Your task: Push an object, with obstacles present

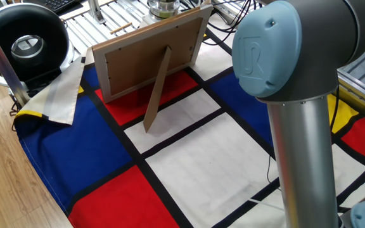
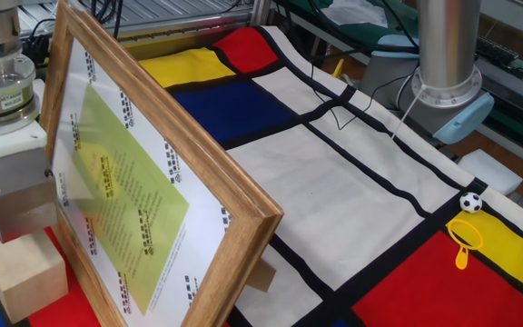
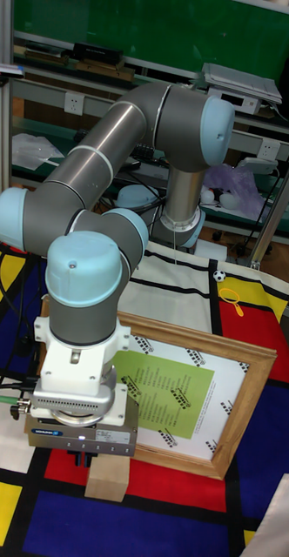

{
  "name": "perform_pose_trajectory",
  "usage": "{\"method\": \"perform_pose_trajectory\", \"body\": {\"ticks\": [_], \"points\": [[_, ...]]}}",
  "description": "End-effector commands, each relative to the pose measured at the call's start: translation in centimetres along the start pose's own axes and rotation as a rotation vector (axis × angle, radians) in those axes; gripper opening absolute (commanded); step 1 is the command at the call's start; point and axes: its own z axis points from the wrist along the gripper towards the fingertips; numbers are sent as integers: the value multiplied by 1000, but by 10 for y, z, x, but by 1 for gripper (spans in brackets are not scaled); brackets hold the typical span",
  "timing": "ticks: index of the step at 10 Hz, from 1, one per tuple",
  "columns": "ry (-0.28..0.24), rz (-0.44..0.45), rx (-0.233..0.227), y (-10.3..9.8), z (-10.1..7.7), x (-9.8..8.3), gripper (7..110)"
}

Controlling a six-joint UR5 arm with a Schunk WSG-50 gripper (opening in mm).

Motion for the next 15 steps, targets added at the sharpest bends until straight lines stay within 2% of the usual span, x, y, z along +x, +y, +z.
{"method": "perform_pose_trajectory", "body": {"ticks": [1, 7, 9, 11, 15], "points": [[-1, 11, -25, 5, -1, 0, 7], [2, 14, -22, 4, -1, 0, 7], [-1, 0, 15, -5, -2, -1, 7], [-2, -32, 73, -22, -9, -4, 7], [12, -75, 96, -40, -29, -9, 7]]}}
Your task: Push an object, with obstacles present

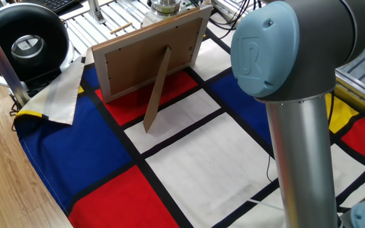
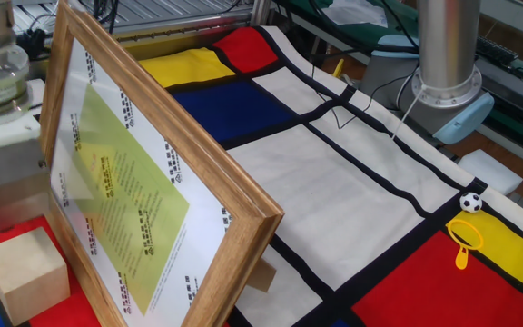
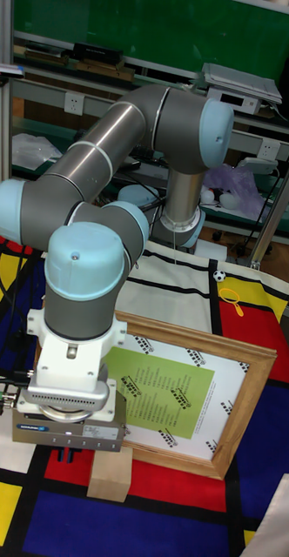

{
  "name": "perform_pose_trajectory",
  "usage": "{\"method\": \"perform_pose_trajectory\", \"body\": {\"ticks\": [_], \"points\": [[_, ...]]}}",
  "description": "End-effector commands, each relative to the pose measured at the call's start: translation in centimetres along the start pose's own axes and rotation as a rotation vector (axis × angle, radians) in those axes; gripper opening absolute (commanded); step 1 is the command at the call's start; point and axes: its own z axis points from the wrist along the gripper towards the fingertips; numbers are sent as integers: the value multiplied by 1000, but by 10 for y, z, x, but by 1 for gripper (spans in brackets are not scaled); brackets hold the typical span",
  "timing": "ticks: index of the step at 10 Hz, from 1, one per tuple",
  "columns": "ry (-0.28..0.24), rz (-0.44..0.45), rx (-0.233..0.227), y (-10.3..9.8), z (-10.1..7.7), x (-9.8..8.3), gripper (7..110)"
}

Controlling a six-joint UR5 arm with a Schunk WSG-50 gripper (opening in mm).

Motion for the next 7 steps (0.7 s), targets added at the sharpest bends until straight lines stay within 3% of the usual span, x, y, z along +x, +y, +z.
{"method": "perform_pose_trajectory", "body": {"ticks": [1, 2, 3, 7], "points": [[-4, -31, 33, -19, -10, -5, 7], [-14, -43, 65, -30, -9, -6, 7], [-14, -44, 64, -31, -9, -5, 7], [-15, -34, 21, -21, -5, -5, 7]]}}
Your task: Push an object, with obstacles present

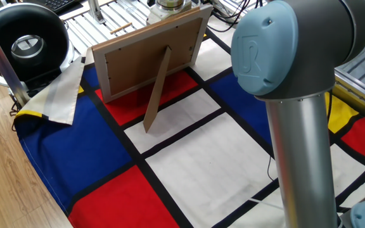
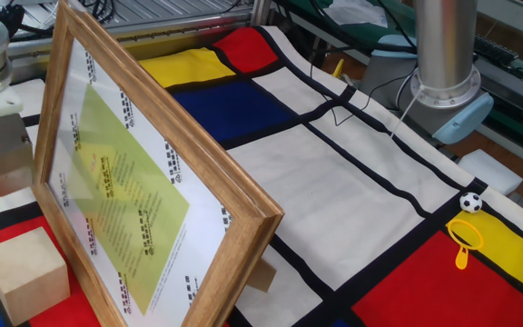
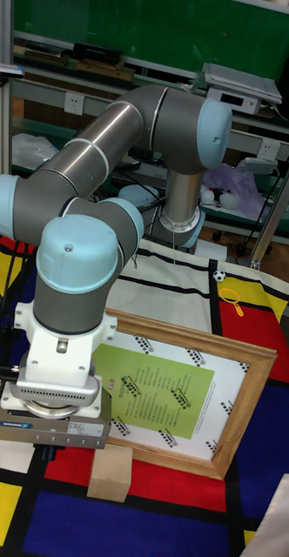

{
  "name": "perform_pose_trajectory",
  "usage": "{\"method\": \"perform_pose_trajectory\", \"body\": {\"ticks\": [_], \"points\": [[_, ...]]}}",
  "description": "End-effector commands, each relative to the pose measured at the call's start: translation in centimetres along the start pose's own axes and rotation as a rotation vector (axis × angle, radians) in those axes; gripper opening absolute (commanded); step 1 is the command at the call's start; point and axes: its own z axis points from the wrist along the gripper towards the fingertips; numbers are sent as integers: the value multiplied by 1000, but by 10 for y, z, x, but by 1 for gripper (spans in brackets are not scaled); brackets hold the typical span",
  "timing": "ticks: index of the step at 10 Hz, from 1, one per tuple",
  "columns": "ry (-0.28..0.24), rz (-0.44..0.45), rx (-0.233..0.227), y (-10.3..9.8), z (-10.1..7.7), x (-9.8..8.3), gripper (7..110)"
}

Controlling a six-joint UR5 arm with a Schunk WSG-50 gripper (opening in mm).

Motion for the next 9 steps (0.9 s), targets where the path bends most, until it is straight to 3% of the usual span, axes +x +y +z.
{"method": "perform_pose_trajectory", "body": {"ticks": [1, 3, 4, 9], "points": [[-9, 16, -71, 15, 6, -3, 7], [-12, 0, -152, 34, 16, -2, 7], [-14, -15, -170, 38, 20, -3, 7], [-9, -6, -175, 39, 23, -4, 7]]}}
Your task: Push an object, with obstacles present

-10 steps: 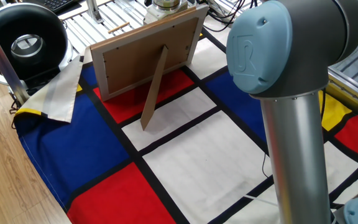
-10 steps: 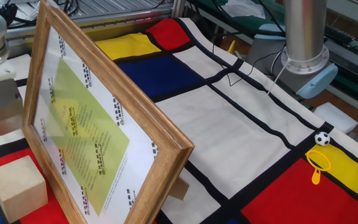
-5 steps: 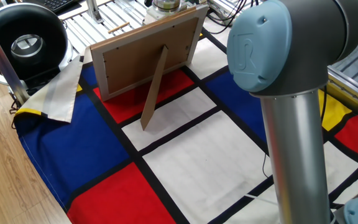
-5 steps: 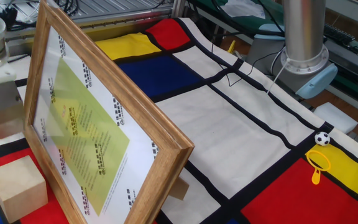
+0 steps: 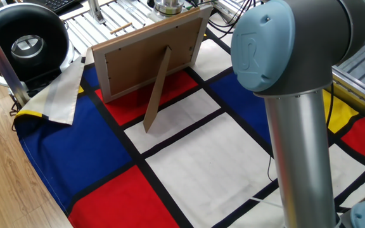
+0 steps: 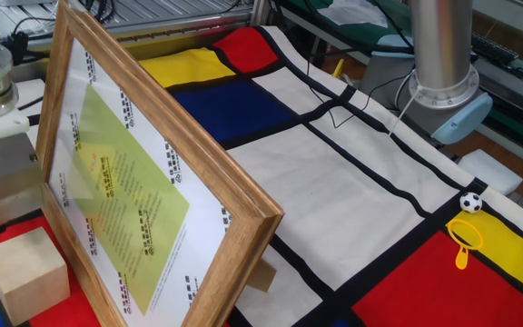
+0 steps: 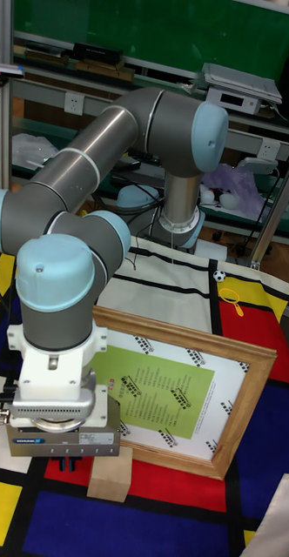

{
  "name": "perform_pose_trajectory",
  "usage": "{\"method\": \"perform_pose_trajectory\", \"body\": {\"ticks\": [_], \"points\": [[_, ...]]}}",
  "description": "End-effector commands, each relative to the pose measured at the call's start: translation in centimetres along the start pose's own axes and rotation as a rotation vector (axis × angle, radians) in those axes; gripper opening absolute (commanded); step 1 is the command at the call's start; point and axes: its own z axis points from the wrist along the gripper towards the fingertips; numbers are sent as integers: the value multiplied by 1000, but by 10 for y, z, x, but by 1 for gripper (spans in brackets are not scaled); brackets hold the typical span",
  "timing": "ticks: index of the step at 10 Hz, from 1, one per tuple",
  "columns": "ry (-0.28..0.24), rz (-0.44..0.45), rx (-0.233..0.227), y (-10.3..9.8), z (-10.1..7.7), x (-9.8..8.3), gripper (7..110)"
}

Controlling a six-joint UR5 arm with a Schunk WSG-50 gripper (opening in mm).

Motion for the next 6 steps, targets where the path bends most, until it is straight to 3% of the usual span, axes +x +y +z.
{"method": "perform_pose_trajectory", "body": {"ticks": [1, 6], "points": [[1, 0, -19, 0, -1, -2, 7], [18, 4, 12, -8, -3, 1, 7]]}}
